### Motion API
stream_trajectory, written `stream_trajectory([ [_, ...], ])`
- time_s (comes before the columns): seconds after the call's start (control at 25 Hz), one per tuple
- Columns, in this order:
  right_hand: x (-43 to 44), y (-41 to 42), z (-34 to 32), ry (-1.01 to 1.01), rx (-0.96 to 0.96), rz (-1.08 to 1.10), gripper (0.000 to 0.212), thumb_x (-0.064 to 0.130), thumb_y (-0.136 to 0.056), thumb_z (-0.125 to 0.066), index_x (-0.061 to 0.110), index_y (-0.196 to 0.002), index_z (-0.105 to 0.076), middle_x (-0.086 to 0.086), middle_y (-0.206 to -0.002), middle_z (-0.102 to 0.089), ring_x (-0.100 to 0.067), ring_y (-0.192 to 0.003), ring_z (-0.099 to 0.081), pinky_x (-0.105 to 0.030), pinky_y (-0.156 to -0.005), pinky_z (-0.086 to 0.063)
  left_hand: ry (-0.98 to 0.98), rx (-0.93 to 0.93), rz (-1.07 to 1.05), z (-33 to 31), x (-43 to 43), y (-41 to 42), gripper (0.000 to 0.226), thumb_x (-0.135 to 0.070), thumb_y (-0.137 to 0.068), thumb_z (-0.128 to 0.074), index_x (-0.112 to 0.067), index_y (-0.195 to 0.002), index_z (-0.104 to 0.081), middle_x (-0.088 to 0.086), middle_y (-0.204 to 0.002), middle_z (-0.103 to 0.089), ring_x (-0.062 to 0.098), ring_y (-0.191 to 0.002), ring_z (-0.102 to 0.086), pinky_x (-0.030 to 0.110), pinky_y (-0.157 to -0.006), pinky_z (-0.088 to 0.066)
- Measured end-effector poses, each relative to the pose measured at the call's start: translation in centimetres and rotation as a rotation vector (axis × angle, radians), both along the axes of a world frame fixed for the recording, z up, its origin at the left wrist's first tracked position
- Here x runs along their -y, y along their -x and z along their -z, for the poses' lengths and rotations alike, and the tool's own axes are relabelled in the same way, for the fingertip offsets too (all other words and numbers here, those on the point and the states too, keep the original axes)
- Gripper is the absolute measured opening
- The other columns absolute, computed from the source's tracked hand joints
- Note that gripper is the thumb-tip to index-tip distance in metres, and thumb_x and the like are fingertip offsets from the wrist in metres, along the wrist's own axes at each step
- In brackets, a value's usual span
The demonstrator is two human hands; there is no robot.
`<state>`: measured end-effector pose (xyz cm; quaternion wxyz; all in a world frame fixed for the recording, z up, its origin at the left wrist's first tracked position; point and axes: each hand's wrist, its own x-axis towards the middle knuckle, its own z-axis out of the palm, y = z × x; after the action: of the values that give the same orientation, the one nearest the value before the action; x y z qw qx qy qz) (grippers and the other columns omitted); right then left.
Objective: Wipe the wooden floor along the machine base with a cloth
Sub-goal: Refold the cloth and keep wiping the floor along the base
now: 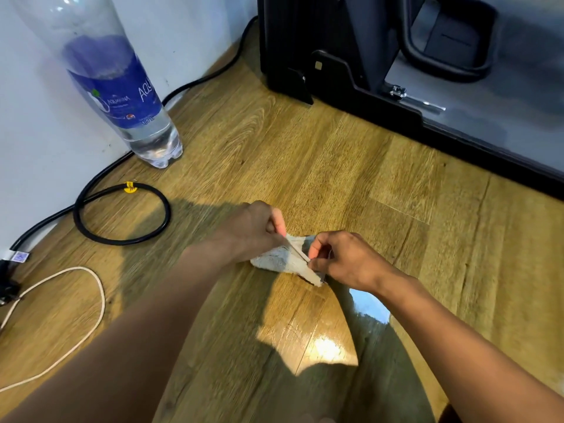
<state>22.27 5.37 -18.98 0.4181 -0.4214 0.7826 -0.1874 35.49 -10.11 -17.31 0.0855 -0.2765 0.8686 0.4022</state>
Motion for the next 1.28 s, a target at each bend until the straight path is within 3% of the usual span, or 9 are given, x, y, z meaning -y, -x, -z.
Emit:
stream_trajectory([
  [0.08, 1.0, 1.7, -1.7, 0.064, -0.047, 0.047, 0.014, 0.023, -0.082, -0.071, 0.025, -0.076, -0.059, 0.009, -0.074, -0.066, -0.004, -0.071, -0.062, -0.012, -0.057, -0.041, 0.026, -0.088, -0.080, -1.2, 0.8, 1.4, 0.020, -0.010, -0.082, -0.068, -0.027, -0.071, -0.067, -0.023, -0.063, -0.061, -0.004, -0.063, -0.055, 0.018, -0.062, -0.047],
  [0.16, 2.2, 3.4, -3.4, 0.157, -0.075, 0.128, 0.012, 0.021, -0.083, -0.069, 0.023, -0.079, -0.058, 0.005, -0.077, -0.068, -0.009, -0.074, -0.065, -0.024, -0.064, -0.051, 0.035, -0.150, -0.179, -2.4, 1.5, 2.9, 0.020, -0.009, -0.084, -0.067, -0.025, -0.071, -0.066, -0.017, -0.062, -0.058, -0.001, -0.057, -0.050, 0.019, -0.057, -0.043],
  [0.32, 4.8, 6.6, -7.5, 0.437, -0.419, 0.188, 0.011, 0.018, -0.085, -0.062, 0.026, -0.081, -0.056, 0.013, -0.073, -0.063, -0.001, -0.069, -0.059, -0.027, -0.068, -0.052, 0.127, -0.340, -0.260, -6.5, 2.7, 6.3, 0.020, -0.018, -0.086, -0.070, -0.029, -0.072, -0.061, -0.012, -0.069, -0.060, -0.002, -0.058, -0.051, 0.012, -0.055, -0.036],
  [0.52, 6.1, 8.8, -12.4, 0.701, -0.680, 0.281, 0.010, 0.023, -0.084, -0.059, 0.029, -0.090, -0.063, 0.016, -0.076, -0.063, -0.010, -0.075, -0.060, -0.032, -0.072, -0.048, 0.271, -0.601, -0.336, -12.0, 3.6, 8.9, 0.020, -0.018, -0.084, -0.071, -0.031, -0.071, -0.063, -0.014, -0.066, -0.061, -0.008, -0.059, -0.051, 0.005, -0.055, -0.035],
  [0.72, 2.9, 7.1, -11.4, 0.505, -0.759, 0.040, 0.012, 0.025, -0.087, -0.058, 0.028, -0.094, -0.067, 0.010, -0.090, -0.061, -0.013, -0.085, -0.054, -0.033, -0.072, -0.046, 0.257, -0.324, -0.067, -12.0, 2.4, 6.6, 0.018, -0.019, -0.087, -0.067, -0.032, -0.076, -0.061, -0.020, -0.078, -0.057, -0.004, -0.075, -0.053, 0.013, -0.063, -0.041],
  [0.92, 3.5, 7.1, -12.2, 0.692, -0.733, 0.189, 0.008, 0.028, -0.089, -0.053, 0.031, -0.094, -0.060, 0.014, -0.080, -0.061, -0.010, -0.078, -0.056, -0.033, -0.066, -0.048, 0.322, -0.521, -0.197, -13.1, 2.5, 7.1, 0.011, -0.020, -0.089, -0.064, -0.026, -0.080, -0.063, -0.015, -0.073, -0.059, -0.015, -0.067, -0.051, 0.000, -0.058, -0.036],
  [1.12, 5.9, 8.9, -12.3, 0.517, -0.625, 0.230, 0.011, 0.024, -0.092, -0.053, 0.028, -0.095, -0.063, 0.008, -0.084, -0.067, -0.015, -0.081, -0.062, -0.041, -0.075, -0.053, 0.338, -0.357, -0.214, -12.4, 3.6, 9.4, 0.008, -0.021, -0.090, -0.065, -0.022, -0.082, -0.066, -0.012, -0.078, -0.061, 0.000, -0.075, -0.055, 0.011, -0.063, -0.034],
  [1.2, 6.3, 9.4, -12.4, 0.584, -0.678, 0.277, 0.013, 0.022, -0.091, -0.053, 0.026, -0.095, -0.064, 0.007, -0.084, -0.068, -0.016, -0.080, -0.062, -0.041, -0.074, -0.053, 0.356, -0.417, -0.250, -12.6, 3.8, 10.2, 0.009, -0.021, -0.090, -0.065, -0.023, -0.081, -0.066, -0.013, -0.079, -0.061, 0.002, -0.077, -0.056, 0.017, -0.068, -0.038],
  [1.28, 5.8, 9.2, -12.1, 0.631, -0.736, 0.283, 0.012, 0.023, -0.090, -0.054, 0.027, -0.095, -0.064, 0.009, -0.082, -0.067, -0.014, -0.078, -0.061, -0.037, -0.071, -0.052, 0.325, -0.468, -0.253, -12.7, 4.0, 10.0, 0.011, -0.022, -0.087, -0.068, -0.026, -0.078, -0.066, -0.014, -0.076, -0.062, -0.004, -0.069, -0.057, 0.010, -0.062, -0.038],
])
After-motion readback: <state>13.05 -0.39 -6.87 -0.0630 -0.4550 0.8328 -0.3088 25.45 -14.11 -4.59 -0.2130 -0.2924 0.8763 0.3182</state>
